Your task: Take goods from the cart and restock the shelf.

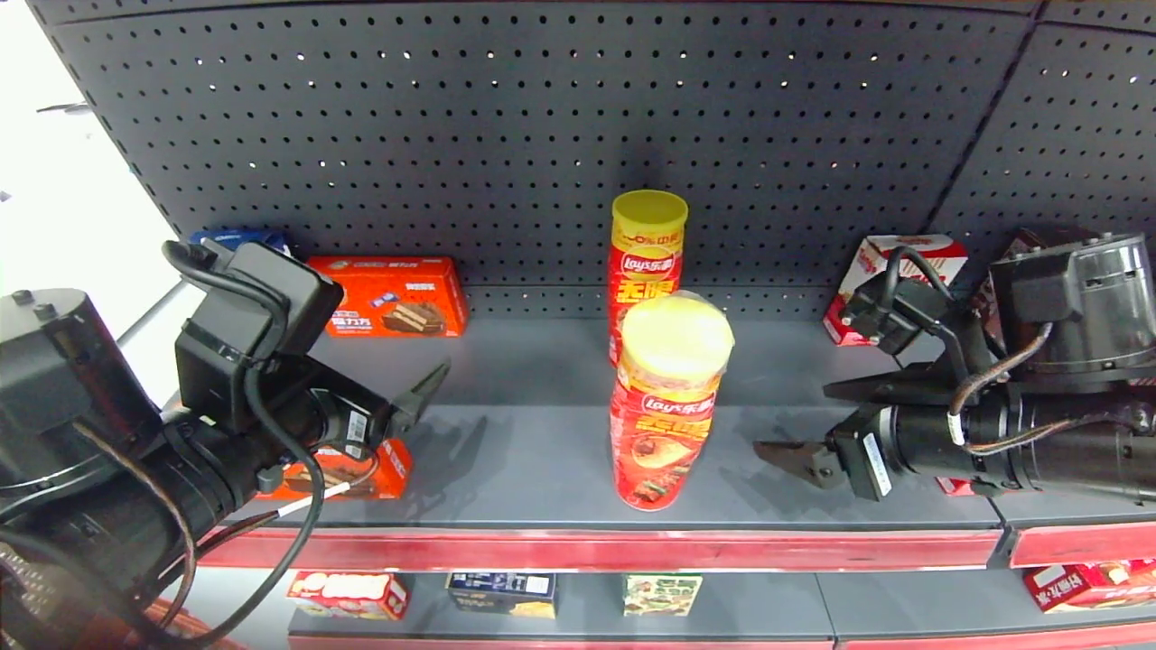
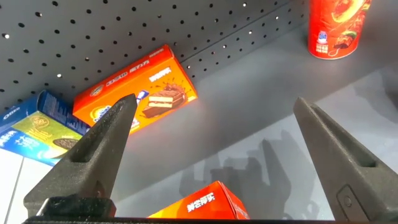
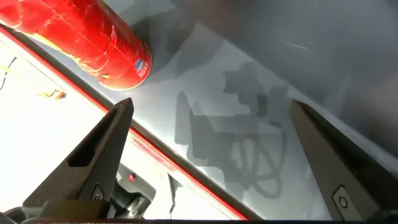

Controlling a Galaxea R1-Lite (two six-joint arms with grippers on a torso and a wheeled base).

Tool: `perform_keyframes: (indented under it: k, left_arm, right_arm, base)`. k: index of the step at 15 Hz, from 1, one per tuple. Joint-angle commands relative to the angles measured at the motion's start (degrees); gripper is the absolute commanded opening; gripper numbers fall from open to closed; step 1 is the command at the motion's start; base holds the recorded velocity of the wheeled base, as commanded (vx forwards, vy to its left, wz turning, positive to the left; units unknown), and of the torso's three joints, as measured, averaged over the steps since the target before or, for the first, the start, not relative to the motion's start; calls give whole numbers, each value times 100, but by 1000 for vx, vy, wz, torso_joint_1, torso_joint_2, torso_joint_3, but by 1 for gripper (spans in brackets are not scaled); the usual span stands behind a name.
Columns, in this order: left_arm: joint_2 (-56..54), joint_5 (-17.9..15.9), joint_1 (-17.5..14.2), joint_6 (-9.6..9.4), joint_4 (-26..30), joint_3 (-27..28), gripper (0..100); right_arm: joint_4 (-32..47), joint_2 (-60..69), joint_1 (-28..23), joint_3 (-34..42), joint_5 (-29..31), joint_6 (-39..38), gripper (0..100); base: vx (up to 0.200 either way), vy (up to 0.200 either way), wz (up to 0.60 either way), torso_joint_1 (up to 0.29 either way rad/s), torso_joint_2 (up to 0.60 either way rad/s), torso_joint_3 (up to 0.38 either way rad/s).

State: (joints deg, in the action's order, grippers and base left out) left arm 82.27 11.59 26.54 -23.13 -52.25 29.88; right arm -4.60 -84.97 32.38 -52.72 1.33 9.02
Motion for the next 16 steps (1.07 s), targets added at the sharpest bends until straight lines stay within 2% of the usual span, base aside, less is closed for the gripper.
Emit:
perform_keyframes:
  k: [1,4,7,8,9,10,12,13,16]
  left_arm:
    - [-10,1,0,1,-5,-8,100]
    - [-300,10,9,10,22,-61,100]
    - [-1249,36,-8,63,92,-588,100]
    - [-1750,18,-17,89,154,-914,100]
    - [-2251,18,-35,221,189,-1265,100]
    - [-2796,54,-35,265,224,-1678,100]
    - [-3842,229,-35,247,338,-2381,100]
    - [-4334,273,-35,221,751,-2575,100]
    - [-5450,273,-26,221,2237,-2592,100]
  right_arm:
    - [-15,-37,14,-36,-1,3,100]
    - [-164,191,-3,-71,157,-41,100]
    - [-411,1255,-293,342,245,-401,100]
    - [-639,1791,-452,676,333,-410,100]
    - [-832,2318,-557,1045,412,-427,100]
    - [-868,2872,-671,1440,430,-471,100]
    - [-771,3839,-988,2073,438,-533,100]
    - [-745,4287,-1049,2513,430,-524,100]
    - [-771,5254,-1102,3726,438,-489,100]
  base:
    - [0,0,0,0,0,0]
    - [0,0,0,0,0,0]
    - [0,0,0,0,0,0]
    - [0,0,0,0,0,0]
    - [0,0,0,0,0,0]
    - [0,0,0,0,0,0]
    - [0,0,0,0,0,0]
    - [0,0,0,0,0,0]
    - [0,0,0,0,0,0]
